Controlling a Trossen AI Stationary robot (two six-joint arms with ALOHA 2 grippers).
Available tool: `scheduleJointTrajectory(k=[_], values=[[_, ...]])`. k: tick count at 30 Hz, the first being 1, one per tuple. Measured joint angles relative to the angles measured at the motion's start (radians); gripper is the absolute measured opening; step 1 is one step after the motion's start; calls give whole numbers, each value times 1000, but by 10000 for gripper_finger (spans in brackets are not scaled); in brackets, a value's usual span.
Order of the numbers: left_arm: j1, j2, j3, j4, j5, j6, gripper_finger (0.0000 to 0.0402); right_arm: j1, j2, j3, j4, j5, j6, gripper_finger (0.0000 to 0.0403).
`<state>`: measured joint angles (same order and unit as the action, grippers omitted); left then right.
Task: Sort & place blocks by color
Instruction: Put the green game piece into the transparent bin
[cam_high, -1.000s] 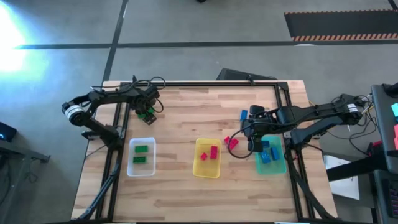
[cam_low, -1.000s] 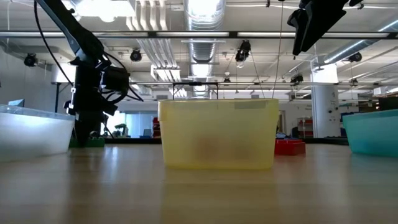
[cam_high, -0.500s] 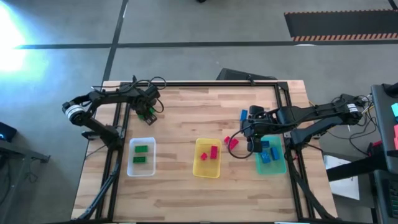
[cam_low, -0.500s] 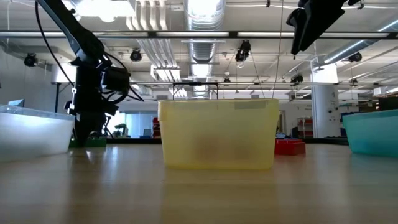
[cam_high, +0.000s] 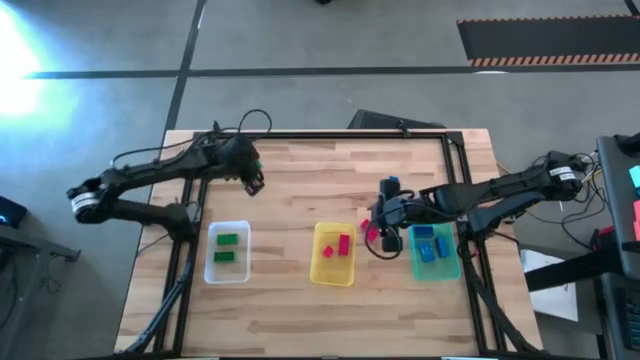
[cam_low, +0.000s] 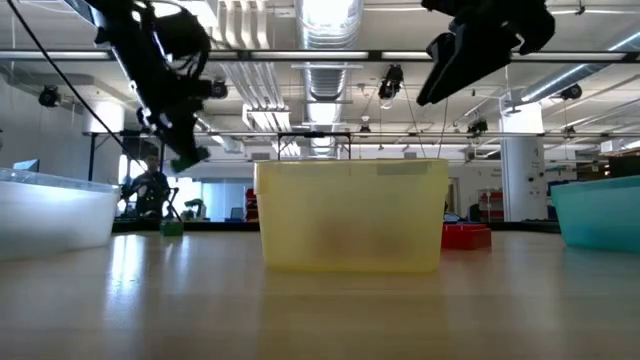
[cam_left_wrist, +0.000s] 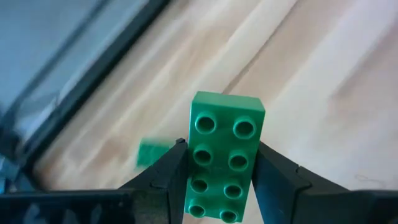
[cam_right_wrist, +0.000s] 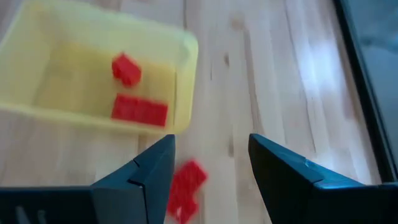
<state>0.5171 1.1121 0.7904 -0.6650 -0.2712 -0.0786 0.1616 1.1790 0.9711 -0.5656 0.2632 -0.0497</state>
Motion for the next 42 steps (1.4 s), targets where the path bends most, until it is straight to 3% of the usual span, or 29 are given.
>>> scheduleJointTrajectory(k=[9, 15, 20, 27, 32, 36, 42], values=[[-324, -126, 32, 67, 9, -154, 125, 0, -1, -109, 373, 1, -178, 194], [-556, -109, 67, 60, 10, -285, 125, -1, -1, -115, 425, 0, -215, 194], [-702, -54, 128, -45, 18, -407, 125, -1, -1, -115, 424, 1, -216, 194], [-802, 100, 281, -410, 133, -640, 125, -1, -1, -121, 423, 0, -214, 194], [-855, 215, 335, -743, 170, -591, 125, -1, -1, -122, 422, 0, -213, 194], [-861, 247, 290, -783, 254, -452, 125, -1, -1, -122, 422, 0, -214, 194], [-860, 253, 204, -744, 258, -367, 125, -1, -1, -128, 422, 0, -215, 194]])
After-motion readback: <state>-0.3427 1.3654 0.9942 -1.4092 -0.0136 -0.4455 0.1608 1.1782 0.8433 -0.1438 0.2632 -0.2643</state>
